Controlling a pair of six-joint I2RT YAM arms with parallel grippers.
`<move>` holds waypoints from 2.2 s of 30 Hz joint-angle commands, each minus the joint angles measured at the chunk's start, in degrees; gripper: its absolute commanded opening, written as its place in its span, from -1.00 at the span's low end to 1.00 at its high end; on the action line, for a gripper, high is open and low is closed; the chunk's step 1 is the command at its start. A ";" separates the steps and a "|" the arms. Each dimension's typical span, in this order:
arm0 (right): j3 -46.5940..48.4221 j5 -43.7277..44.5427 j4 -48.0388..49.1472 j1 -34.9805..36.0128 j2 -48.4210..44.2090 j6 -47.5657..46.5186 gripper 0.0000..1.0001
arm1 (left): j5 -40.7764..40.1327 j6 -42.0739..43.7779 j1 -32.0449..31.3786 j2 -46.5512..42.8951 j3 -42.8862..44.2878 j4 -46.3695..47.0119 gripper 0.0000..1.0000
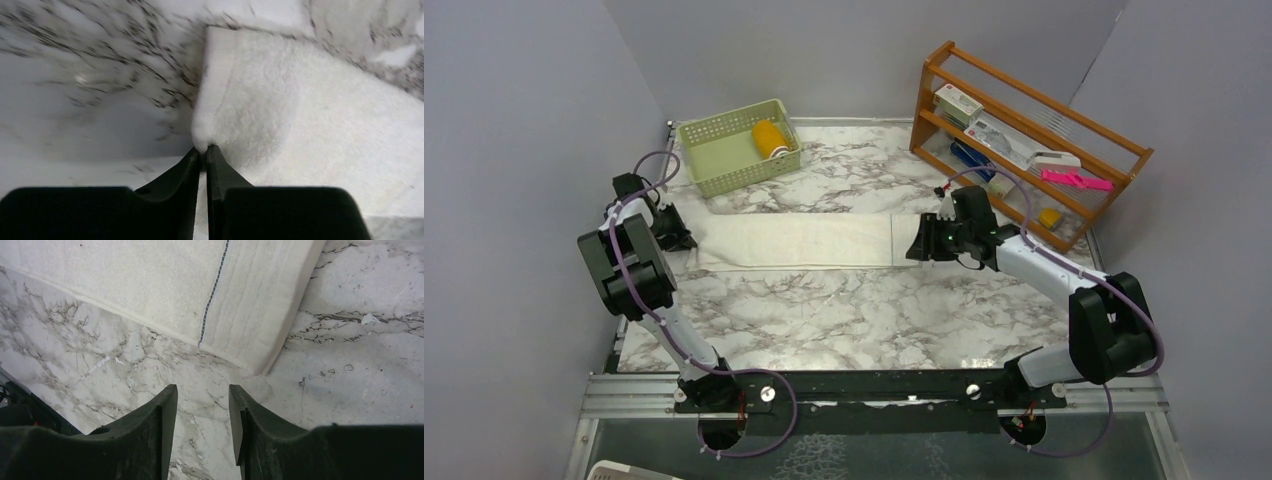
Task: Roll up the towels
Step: Fold the towel at the center of the board.
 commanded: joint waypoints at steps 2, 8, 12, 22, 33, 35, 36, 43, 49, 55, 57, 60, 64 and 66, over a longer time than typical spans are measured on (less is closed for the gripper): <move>-0.42 -0.82 1.35 -0.28 -1.19 0.17 -0.14 | 7.42 -0.21 -0.61 0.79 -10.41 0.26 -1.00; -0.39 0.03 0.52 -0.24 -2.80 -0.14 -0.14 | 4.55 -4.45 0.12 -4.36 -9.23 1.77 -1.00; -1.18 0.83 0.28 -0.25 -3.94 -0.07 -0.14 | 2.18 -8.95 0.35 -11.03 -5.20 2.14 -1.00; -1.93 -0.01 1.13 -0.28 -3.76 -0.09 -0.14 | -4.47 -7.71 0.44 -16.34 2.64 -3.74 -1.00; -2.66 -0.28 1.48 -0.29 -4.02 -0.46 -0.14 | -6.94 -6.70 0.37 -16.22 -0.46 -3.27 -1.00; -2.80 -0.37 1.72 -0.24 -3.93 -0.46 -0.14 | -7.20 -6.51 0.36 -16.03 -0.62 -3.22 -1.00; -2.76 -0.45 1.77 -0.25 -3.86 -0.47 -0.13 | -7.59 -6.38 0.38 -15.86 -0.74 -3.26 -1.00; -2.96 -0.94 1.77 -0.22 -3.97 -0.62 -0.12 | -10.21 -4.02 0.44 -10.63 -4.76 0.91 -1.00; -2.08 -1.25 1.50 -0.23 -3.49 -1.02 -0.12 | -7.36 -4.31 0.53 -4.72 -4.07 5.20 -1.00; -2.72 -1.16 1.82 -0.30 -3.10 -1.06 -0.11 | -8.20 -3.56 1.49 -2.72 -1.73 5.19 -0.65; -3.08 -1.32 2.11 -0.25 -2.85 -1.05 -0.11 | -8.00 -3.17 2.24 -3.04 -1.83 5.14 -0.44; -3.04 -1.72 2.40 -0.28 -2.45 -1.07 -0.11 | -6.42 -2.71 3.20 -3.70 -2.55 5.13 -0.33; -3.03 -2.04 2.60 -0.25 -2.26 -1.09 -0.11 | -4.60 -2.14 4.17 -3.92 -3.97 5.42 -0.31; -3.16 -1.98 2.54 -0.28 -2.39 -1.09 -0.11 | -2.68 -2.21 4.45 -3.72 -4.55 5.95 -0.31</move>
